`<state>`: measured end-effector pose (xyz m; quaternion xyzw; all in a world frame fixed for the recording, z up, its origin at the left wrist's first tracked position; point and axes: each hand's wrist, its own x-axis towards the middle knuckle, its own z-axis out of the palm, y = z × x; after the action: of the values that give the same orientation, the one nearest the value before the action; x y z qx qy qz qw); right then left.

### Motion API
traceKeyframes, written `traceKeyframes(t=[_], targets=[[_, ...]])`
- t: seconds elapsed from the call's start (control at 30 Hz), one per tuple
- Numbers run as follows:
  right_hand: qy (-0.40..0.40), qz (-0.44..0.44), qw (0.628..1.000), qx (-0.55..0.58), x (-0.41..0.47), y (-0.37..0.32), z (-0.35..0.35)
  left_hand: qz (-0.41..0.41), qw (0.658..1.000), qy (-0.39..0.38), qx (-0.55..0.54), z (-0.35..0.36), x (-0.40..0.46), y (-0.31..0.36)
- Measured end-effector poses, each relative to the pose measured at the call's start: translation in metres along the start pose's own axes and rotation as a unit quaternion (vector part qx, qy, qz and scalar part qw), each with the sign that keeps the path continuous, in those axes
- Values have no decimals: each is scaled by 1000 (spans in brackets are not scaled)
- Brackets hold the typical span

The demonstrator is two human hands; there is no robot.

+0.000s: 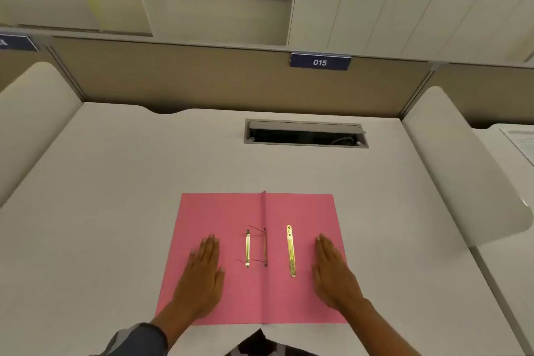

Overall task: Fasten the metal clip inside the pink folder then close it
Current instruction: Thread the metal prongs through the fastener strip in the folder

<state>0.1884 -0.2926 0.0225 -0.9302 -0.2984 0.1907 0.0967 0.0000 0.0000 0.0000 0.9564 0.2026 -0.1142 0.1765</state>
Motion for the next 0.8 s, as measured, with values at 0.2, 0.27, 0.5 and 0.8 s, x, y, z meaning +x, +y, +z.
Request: traceKeyframes(t=[0.2,0.27,0.5,0.8], targets=[[-28,17,999,-8,-7,-3,11,-12,1000,-21,0,15,-3,0],[-31,17,999,-10,-6,-3,13,-10,1000,-22,6,16,-2,-2],[-45,33,998,-9,0,-7,12,-28,999,-34,11,14,1,1],[-40,53,987,150,53,-41,-31,-80,938,152,-301,-10,7,32]])
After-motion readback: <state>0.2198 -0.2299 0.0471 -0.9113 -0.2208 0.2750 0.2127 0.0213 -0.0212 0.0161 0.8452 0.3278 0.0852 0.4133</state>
